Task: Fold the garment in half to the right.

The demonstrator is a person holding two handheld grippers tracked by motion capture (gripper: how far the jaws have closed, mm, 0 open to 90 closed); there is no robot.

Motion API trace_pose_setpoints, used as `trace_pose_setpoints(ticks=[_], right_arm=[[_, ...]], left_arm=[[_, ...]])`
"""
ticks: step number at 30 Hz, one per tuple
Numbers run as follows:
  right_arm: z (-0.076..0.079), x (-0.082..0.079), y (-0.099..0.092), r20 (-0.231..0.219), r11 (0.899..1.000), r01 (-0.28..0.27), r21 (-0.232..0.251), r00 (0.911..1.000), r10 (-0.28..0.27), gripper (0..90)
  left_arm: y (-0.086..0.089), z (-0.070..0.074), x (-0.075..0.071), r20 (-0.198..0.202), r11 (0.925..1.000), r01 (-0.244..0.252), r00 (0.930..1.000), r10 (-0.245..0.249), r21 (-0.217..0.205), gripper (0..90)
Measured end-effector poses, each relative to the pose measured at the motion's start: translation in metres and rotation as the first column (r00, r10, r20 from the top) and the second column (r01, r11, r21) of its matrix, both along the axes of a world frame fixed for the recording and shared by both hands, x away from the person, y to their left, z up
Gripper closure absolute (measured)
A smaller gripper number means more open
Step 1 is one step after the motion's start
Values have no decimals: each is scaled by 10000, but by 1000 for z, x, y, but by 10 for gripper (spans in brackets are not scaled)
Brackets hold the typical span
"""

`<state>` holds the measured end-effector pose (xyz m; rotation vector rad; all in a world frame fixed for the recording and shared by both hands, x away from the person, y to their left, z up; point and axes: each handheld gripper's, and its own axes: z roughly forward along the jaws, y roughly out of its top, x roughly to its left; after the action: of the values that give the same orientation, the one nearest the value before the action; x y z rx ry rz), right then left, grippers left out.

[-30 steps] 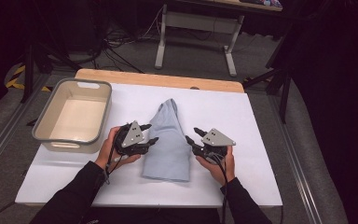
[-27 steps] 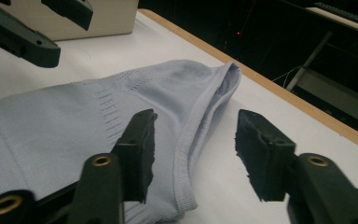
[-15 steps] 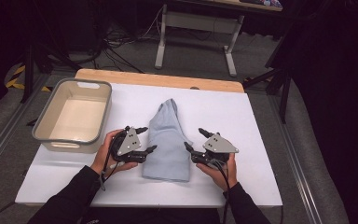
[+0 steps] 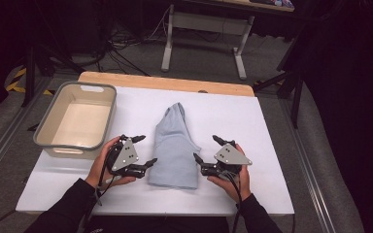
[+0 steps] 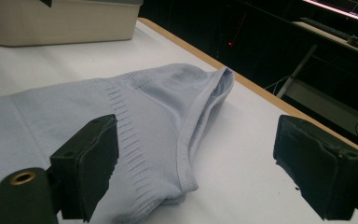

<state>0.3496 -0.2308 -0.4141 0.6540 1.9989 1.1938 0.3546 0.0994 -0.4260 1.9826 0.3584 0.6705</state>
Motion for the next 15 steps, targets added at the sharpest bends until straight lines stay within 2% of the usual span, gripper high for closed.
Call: trace_pose_setpoints(ticks=[5, 9, 15], right_arm=[[-2, -3, -3, -98, 9999, 59, -94, 9999, -59, 145], [-3, -6, -4, 49, 9994, 114, -315, 9999, -113, 146], [-5, -9, -9, 66, 9998, 73, -211, 10000, -72, 146]], left_arm=[[5, -1, -3, -54, 10000, 48, 10000, -48, -51, 185], [11, -2, -6, -65, 9999, 16, 10000, -17, -108, 173], [21, -5, -11, -146, 9997, -137, 9998, 134, -202, 147]])
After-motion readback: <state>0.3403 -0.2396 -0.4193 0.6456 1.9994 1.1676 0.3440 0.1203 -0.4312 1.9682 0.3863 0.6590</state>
